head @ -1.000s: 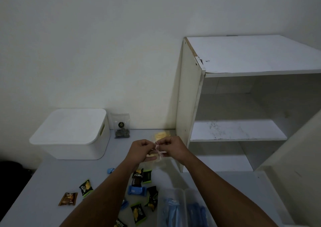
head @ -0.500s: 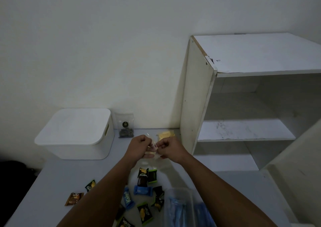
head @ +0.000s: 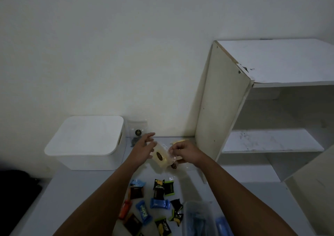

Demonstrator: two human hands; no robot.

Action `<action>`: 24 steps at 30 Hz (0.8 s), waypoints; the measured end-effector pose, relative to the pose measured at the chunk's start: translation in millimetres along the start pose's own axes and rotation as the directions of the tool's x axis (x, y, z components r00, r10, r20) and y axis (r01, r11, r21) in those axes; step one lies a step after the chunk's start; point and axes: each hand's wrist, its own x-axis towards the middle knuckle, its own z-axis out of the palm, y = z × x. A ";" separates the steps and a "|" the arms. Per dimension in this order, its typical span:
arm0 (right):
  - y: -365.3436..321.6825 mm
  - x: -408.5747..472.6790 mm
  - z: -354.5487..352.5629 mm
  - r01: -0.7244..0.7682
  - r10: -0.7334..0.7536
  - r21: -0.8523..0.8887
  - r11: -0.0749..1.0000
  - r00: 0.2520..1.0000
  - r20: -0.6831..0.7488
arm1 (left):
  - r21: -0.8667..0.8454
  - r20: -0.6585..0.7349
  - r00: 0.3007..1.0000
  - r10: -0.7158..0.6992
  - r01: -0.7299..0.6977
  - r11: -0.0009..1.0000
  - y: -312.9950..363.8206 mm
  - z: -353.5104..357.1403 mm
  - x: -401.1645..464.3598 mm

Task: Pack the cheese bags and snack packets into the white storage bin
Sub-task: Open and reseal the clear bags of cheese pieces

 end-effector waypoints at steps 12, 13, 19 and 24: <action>-2.3 28.8 7.8 0.050 -0.039 0.127 0.991 0.995 -0.088 | -0.131 -0.011 0.999 -0.037 0.035 0.991 -6.3 -31.6 35.0; 3.1 33.6 12.3 0.067 -0.053 0.120 0.991 0.992 -0.118 | -0.156 -0.031 0.999 -0.044 0.039 0.987 -8.2 -32.0 38.7; 11.1 69.9 29.9 0.108 -0.068 0.113 0.988 0.948 -0.312 | -0.101 -0.081 0.996 -0.041 0.033 0.994 -31.1 -34.8 67.5; 9.2 112.8 31.3 0.146 -0.114 0.043 0.988 0.898 -0.426 | -0.071 0.001 0.984 -0.176 0.175 0.982 -57.9 -34.3 102.5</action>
